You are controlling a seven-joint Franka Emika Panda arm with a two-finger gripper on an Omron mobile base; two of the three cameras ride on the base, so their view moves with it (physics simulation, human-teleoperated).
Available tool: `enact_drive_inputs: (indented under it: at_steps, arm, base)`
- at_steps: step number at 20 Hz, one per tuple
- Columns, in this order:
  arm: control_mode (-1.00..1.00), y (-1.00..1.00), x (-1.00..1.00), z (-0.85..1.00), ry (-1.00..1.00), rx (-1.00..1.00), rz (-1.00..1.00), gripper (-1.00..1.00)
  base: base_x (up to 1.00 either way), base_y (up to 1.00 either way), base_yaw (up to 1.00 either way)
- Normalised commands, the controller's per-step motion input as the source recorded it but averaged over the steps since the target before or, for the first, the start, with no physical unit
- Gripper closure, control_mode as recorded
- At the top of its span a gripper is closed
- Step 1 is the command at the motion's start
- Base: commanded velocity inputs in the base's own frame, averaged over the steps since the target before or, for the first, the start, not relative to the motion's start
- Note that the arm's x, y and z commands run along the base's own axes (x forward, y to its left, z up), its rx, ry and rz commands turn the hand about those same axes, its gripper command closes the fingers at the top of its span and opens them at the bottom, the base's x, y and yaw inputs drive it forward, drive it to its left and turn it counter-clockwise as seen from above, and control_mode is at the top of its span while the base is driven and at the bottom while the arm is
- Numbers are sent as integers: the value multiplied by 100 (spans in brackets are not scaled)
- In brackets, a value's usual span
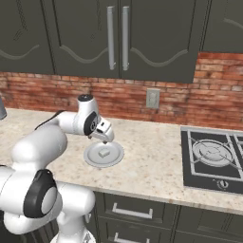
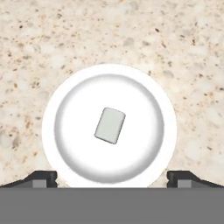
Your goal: Pick up the marshmallow and place it in the cup of hot chocolate on the dining counter.
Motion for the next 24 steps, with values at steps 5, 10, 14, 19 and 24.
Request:
enact_drive_inputs:
  at_steps: [5, 10, 14, 19, 24]
  arm:
    - [-100, 0, 3, -25, 1, 0, 0, -100]
    - [-100, 0, 2, -24, 1, 0, 0, -100]
    - [-100, 0, 1, -24, 1, 0, 0, -100]
    - [-100, 0, 9, -25, 2, 0, 0, -100]
    - [-100, 0, 17, -22, 6, 0, 0, -100]
  base:
    - [0, 0, 0]
    - [0, 0, 0]
    - [0, 0, 0]
    - [0, 0, 0]
    - [0, 0, 0]
